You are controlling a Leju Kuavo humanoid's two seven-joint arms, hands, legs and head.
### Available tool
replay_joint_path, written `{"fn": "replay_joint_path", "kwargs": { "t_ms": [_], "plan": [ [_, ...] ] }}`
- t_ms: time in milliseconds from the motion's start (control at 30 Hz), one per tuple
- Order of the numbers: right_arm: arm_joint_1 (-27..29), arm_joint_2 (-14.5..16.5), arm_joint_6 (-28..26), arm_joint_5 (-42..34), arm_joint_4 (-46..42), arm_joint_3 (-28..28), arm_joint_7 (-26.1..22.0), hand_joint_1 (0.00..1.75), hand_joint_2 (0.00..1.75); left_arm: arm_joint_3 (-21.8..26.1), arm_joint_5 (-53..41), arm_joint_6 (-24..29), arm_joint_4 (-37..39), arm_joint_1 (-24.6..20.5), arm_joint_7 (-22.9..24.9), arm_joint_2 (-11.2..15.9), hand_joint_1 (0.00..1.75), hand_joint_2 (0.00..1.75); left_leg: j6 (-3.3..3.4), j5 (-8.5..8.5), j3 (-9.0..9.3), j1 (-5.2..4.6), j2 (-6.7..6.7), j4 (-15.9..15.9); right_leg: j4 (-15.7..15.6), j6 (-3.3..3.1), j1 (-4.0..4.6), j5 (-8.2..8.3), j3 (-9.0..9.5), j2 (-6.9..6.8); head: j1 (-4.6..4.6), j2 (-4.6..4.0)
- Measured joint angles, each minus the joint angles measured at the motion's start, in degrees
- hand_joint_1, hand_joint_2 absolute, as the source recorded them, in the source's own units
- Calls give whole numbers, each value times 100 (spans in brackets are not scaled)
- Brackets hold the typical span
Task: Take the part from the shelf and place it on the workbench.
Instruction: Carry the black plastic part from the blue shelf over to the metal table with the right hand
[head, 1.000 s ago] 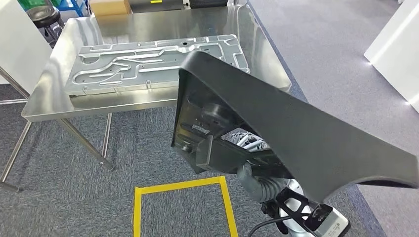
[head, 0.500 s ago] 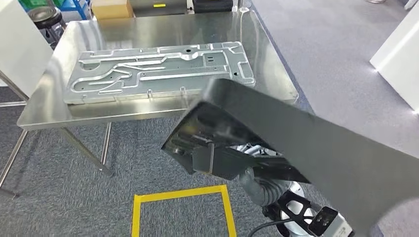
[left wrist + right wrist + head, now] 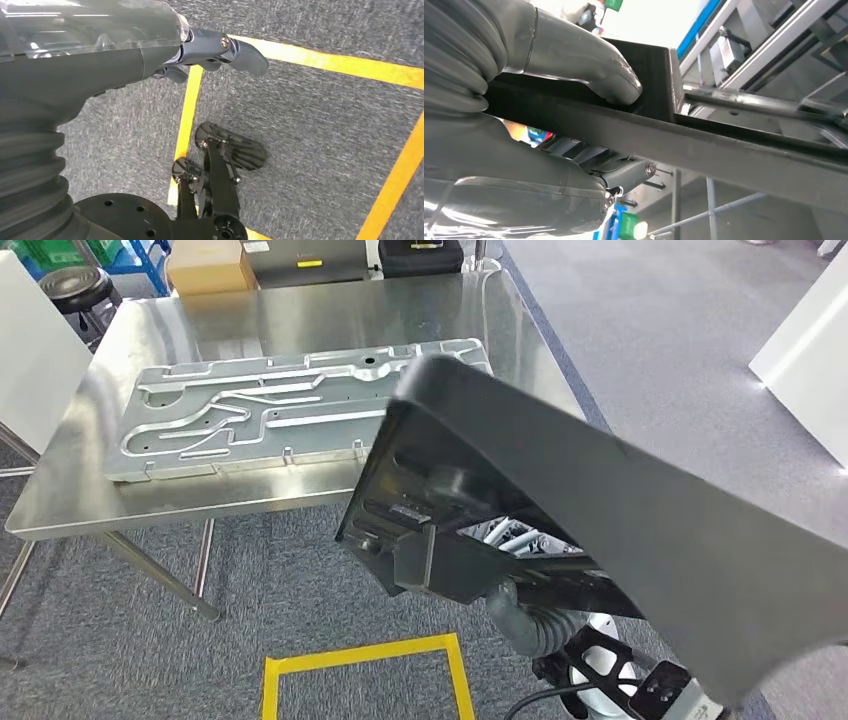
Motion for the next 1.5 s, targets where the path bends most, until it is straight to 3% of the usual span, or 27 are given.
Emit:
{"fn": "replay_joint_path", "kwargs": {
  "t_ms": [67, 133, 167, 233, 300, 333, 367, 400, 467, 500, 600, 667, 767, 800, 833, 933, 1000, 1133, 1200, 1267, 1333, 1400, 1433, 1500],
  "plan": [
    [-12, 24, 10, -4, -4, 0, 2, 175, 175, 12, 26, 9, 0, -1, -3, -2, 0, 175, 63, 3, 93, 13, -13, -58, 45, 66, 0, -19, 33, -1, -1, 0],
    [-45, 42, 15, -6, -15, 1, 0, 175, 175, 22, 44, 11, 0, -9, -19, -7, 0, 175, 118, -25, 227, 42, -27, -120, 298, 125, -8, -98, -47, -5, 0, 0],
    [-60, 49, 16, -7, -21, 1, 1, 175, 175, 27, 53, 10, 0, -14, -29, -9, 0, 175, 139, -43, 277, 49, -27, -144, 567, 151, -20, -203, -203, -6, 1, 0],
    [-63, 55, 15, -4, -35, 1, 4, 175, 175, 42, 63, 8, 0, -17, -49, -9, 0, 175, 164, -103, 340, 49, -31, -154, 1262, 194, -42, -476, -688, -7, 1, 0],
    [-31, 55, 9, 14, -50, -2, 8, 175, 175, 55, 65, 5, 0, -8, -63, -9, 0, 175, 159, -187, 423, 50, -38, -152, 1608, 213, -63, -549, -1063, -8, 1, 0],
    [-13, 55, 3, 32, -58, -3, 9, 175, 175, 60, 67, 4, 0, -3, -68, -13, 0, 175, 150, -238, 485, 50, -43, -152, 1498, 214, -72, -421, -1111, -9, 1, 0],
    [3, 55, -7, 59, -70, -8, 10, 175, 175, 65, 70, 4, 0, 0, -73, -18, 0, 175, 136, -295, 562, 50, -47, -152, 1208, 205, -78, -178, -1068, -9, 1, 0],
    [17, 55, -24, 95, -82, -15, 12, 175, 175, 71, 74, 4, 0, 2, -78, -25, 0, 175, 118, -357, 627, 50, -50, -158, 813, 186, -79, 145, -974, -10, 1, 0],
    [26, 55, -93, 177, -94, -37, 35, 175, 175, 87, 75, -1, 0, -8, -90, -34, 0, 175, 57, -471, 737, 40, -56, -159, 244, 131, -49, 518, -826, -9, -1, 0],
    [3, 56, -153, 219, -87, -53, 68, 175, 175, 94, 68, -9, 0, -15, -95, -37, 0, 175, 19, -507, 779, 34, -55, -154, 131, 92, -34, 580, -798, -5, -1, 0],
    [-298, 58, -346, 276, 101, -182, 211, 175, 175, 100, 33, -40, 0, -46, -103, -35, 0, 175, -86, -536, 847, 28, -41, -53, 77, -29, -40, 536, -693, 20, 1, 0],
    [-623, 59, -462, 322, 371, -372, 289, 175, 175, 99, 25, -53, 0, -72, -107, -37, 0, 175, -122, -653, 657, 43, -36, 329, 33, -92, -55, 499, -590, 22, 1, 0],
    [-1112, 56, -794, 728, 937, -738, 421, 175, 175, 98, 22, -69, 0, -79, -138, -42, 0, 175, -184, -1037, -22, 57, -33, 1293, 29, -135, -43, 436, -534, 22, 1, 0],
    [-1285, 51, -982, 964, 1163, -861, 491, 175, 175, 98, 16, -83, 0, -72, -151, -41, 0, 175, -193, -1046, -197, 58, -33, 1438, 32, -136, -38, 409, -514, 28, 1, 0],
    [-1478, 41, -1215, 1238, 1418, -980, 576, 175, 175, 97, -1, -106, 0, -66, -162, -40, 0, 175, -191, -916, -273, 58, -32, 1376, 34, -131, -36, 379, -481, 34, 1, 0],
    [-2185, -43, -1999, 2152, 2252, -1239, 934, 175, 175, 85, -82, -185, 0, -60, -203, -28, 0, 175, -134, -82, -109, 49, -22, 406, 31, -84, -35, 279, -342, 31, 2, 0],
    [-2723, -131, -2481, 2901, 2871, -1299, 1288, 175, 175, 60, -142, -228, 0, -60, -231, -19, 0, 175, -71, 128, -54, 12, -12, 2, 28, -30, -35, 258, -343, 31, 2, 0],
    [-3739, -292, -3041, 4660, 4166, -1211, 2086, 175, 175, -30, -246, -290, 0, -68, -257, 1, 0, 175, 49, 171, -31, 23, -18, -135, 90, 95, -24, 186, -398, 23, 2, 0],
    [-4191, -335, -3153, 5490, 4834, -1066, 2419, 175, 175, -62, -271, -310, 0, -89, -264, 3, 0, 175, 90, 177, 18, 50, -18, -187, 510, 143, -34, -33, -604, 9, 2, 0],
    [-4418, -341, -3188, 5849, 5175, -978, 2553, 175, 175, -71, -276, -316, 0, -103, -268, 4, 0, 175, 108, 168, 30, 52, -18, -192, 884, 162, -43, -203, -804, 7, 1, 0],
    [-4453, -341, -3188, 5903, 5232, -962, 2575, 175, 175, -73, -276, -317, 0, -106, -268, 4, 0, 175, 111, 165, 32, 52, -18, -192, 973, 165, -45, -238, -853, 7, 1, 0],
    [-4613, -331, -3141, 6292, 5587, -830, 2739, 175, 175, -89, -281, -324, 0, -118, -274, 4, 0, 175, 118, 149, 50, 53, -24, -191, 1356, 179, -59, -316, -1092, 6, 1, 0],
    [-4780, -290, -3063, 6725, 6017, -631, 2912, 175, 175, -109, -291, -332, 0, -124, -280, 4, 0, 175, 111, 122, 83, 57, -37, -184, 1336, 184, -75, -164, -1150, 3, 1, 0],
    [-5137, -168, -2860, 7586, 6953, -176, 3226, 175, 175, -153, -317, -347, 0, -133, -296, 4, 0, 175, 64, 43, 146, 55, -66, -152, 801, 175, -101, 336, -1034, -4, 1, 0]
  ]
}}
